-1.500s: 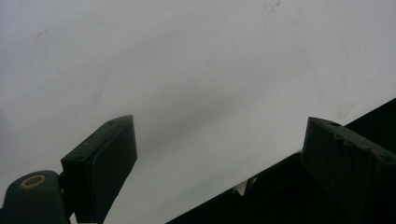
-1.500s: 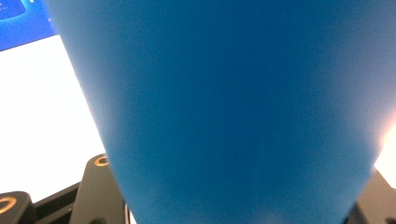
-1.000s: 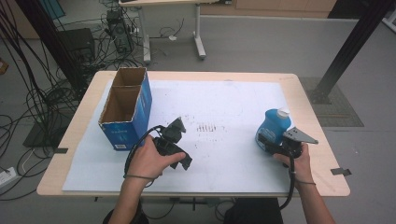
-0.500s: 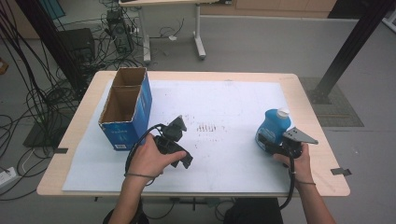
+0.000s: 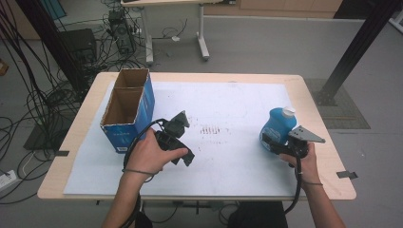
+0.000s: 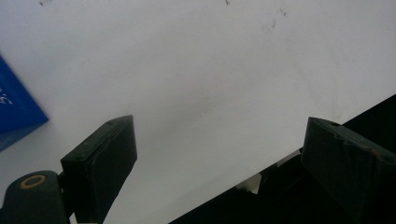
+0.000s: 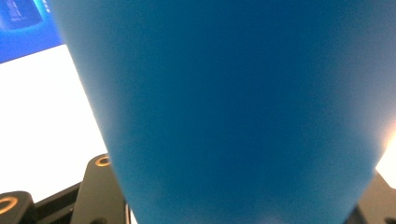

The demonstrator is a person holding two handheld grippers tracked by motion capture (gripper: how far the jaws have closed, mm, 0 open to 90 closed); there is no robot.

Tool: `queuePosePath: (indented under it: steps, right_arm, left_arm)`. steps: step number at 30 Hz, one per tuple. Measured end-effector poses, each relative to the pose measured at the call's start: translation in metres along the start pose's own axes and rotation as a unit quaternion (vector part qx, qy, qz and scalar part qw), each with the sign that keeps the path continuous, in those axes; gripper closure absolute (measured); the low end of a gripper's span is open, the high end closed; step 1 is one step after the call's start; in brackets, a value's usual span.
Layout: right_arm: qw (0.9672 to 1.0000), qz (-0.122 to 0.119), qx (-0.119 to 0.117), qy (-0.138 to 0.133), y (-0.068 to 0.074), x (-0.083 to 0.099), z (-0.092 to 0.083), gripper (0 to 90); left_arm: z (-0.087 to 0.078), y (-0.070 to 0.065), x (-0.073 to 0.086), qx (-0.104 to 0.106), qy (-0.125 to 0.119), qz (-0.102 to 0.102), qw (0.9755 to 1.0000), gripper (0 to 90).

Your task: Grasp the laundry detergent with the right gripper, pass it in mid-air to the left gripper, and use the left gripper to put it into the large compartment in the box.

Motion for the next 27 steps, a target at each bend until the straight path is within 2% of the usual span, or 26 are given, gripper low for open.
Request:
queuePosePath:
  steps: [8, 14, 18, 27]
  right_arm:
    - [0.9998, 0.001, -0.022, 0.000, 0.004, -0.015, -0.002, 40.7]
    - [0.9990, -0.005, -0.045, 0.001, 0.009, -0.023, -0.003, 40.6]
    - [0.9980, -0.009, -0.062, 0.002, 0.014, -0.028, -0.003, 40.6]
    - [0.9951, -0.014, -0.098, 0.003, 0.026, -0.039, -0.001, 40.6]
  left_arm:
    - [-0.021, 0.000, -0.005, -0.013, -0.004, 0.025, 0.9996, 10.6]
    - [-0.039, -0.004, -0.010, 0.003, -0.010, 0.051, 0.9986, 10.7]
    - [-0.049, -0.005, -0.014, -0.010, -0.012, 0.064, 0.9978, 10.7]
    - [-0.066, -0.006, -0.019, -0.018, -0.012, 0.085, 0.9961, 10.7]
Point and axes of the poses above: each handheld gripper's, and its own axes: z roughly forward along the jaws, x roughly out of its underside, y roughly to its left, the point moved 8 cm from there along z, roughly forward along the jaws, and after that the axes turned 4 degrees about y, right-handed, at the moved point
